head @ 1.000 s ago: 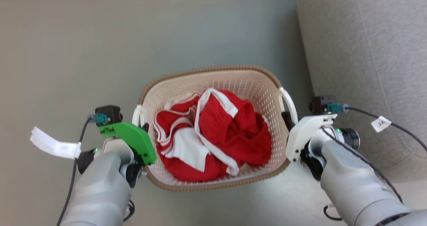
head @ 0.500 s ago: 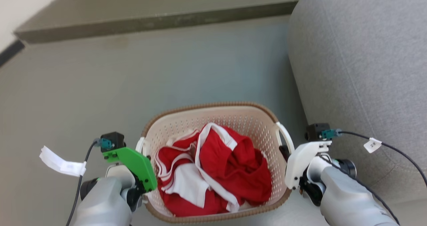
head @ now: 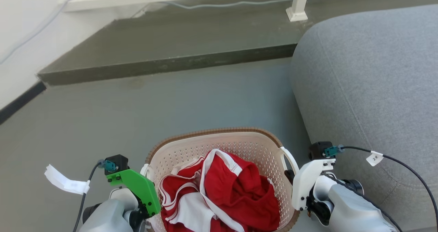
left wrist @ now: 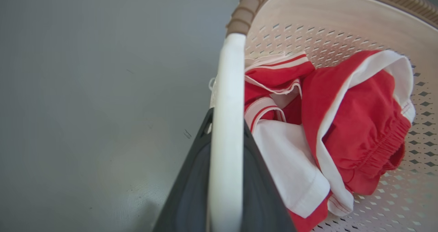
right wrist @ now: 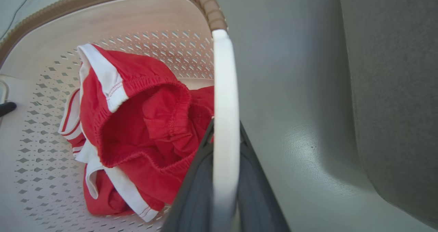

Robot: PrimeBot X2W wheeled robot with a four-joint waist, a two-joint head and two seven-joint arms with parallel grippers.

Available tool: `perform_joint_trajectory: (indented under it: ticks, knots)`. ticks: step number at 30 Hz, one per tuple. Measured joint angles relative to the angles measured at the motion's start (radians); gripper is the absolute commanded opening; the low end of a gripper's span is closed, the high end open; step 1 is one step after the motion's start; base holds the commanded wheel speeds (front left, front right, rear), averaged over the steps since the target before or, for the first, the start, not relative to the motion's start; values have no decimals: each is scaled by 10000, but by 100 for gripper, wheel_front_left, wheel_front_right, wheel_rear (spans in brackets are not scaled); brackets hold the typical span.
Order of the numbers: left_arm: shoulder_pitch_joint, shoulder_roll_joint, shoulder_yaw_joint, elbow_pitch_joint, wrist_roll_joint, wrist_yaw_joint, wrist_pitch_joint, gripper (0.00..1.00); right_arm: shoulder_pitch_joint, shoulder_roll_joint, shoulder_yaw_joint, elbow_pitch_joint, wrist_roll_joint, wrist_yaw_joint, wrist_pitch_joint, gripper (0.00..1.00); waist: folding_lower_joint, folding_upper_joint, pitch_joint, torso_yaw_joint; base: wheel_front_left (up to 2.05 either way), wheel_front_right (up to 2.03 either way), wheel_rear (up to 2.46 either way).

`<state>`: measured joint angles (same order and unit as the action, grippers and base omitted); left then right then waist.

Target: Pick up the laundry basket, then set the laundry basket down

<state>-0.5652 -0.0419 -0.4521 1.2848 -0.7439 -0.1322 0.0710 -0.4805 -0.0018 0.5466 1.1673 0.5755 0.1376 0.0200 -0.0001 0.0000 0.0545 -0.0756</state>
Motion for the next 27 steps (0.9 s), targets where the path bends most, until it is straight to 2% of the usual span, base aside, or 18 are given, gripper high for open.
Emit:
perform_joint_trajectory:
  ticks: [14,27]
  knots:
    - [487,31,-10,15,-330,0,431,0,317,-21,324,38,504,0,616,0,0,0,-850,54,0,0,0]
    - [591,40,-23,35,-445,6,610,0,419,-21,439,86,786,0,809,0,0,0,-1128,67,0,0,0]
